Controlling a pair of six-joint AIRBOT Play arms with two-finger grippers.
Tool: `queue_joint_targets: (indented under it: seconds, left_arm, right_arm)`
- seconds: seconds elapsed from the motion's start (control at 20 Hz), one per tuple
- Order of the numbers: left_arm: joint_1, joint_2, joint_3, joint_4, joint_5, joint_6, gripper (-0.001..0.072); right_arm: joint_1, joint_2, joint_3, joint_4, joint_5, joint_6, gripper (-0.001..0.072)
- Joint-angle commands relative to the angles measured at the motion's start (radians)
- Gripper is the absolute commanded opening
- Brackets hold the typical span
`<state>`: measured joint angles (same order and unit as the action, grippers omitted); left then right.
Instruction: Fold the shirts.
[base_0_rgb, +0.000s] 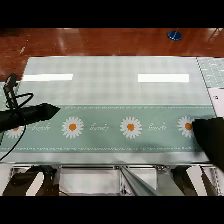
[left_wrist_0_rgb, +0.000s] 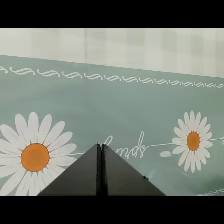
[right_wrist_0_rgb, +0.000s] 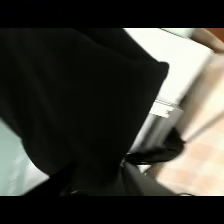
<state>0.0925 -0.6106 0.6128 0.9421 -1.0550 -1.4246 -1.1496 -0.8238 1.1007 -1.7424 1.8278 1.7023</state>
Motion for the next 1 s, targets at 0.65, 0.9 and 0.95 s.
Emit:
queue_joint_targets:
  seconds: [0.65, 0.9, 0.95]
  left_arm:
    - [-0.261, -0.664, 0.777, -0.042, 0.006, 0.130, 0.0017]
    - [-0.334, -0.802, 0.784, 0.442, -0.019, -0.209, 0.0018]
    - [-0.334, -0.816, 0.784, 0.442, -0.026, -0.209, 0.0018]
  right_arm:
    - [1.104, -0.227, 0.029, 0.578, -0.781, -0.083, 0.0031]
    - [1.243, -0.525, 0.168, 0.318, -0.537, 0.024, 0.0031]
    - [1.243, -0.545, 0.183, 0.304, -0.526, 0.024, 0.0031]
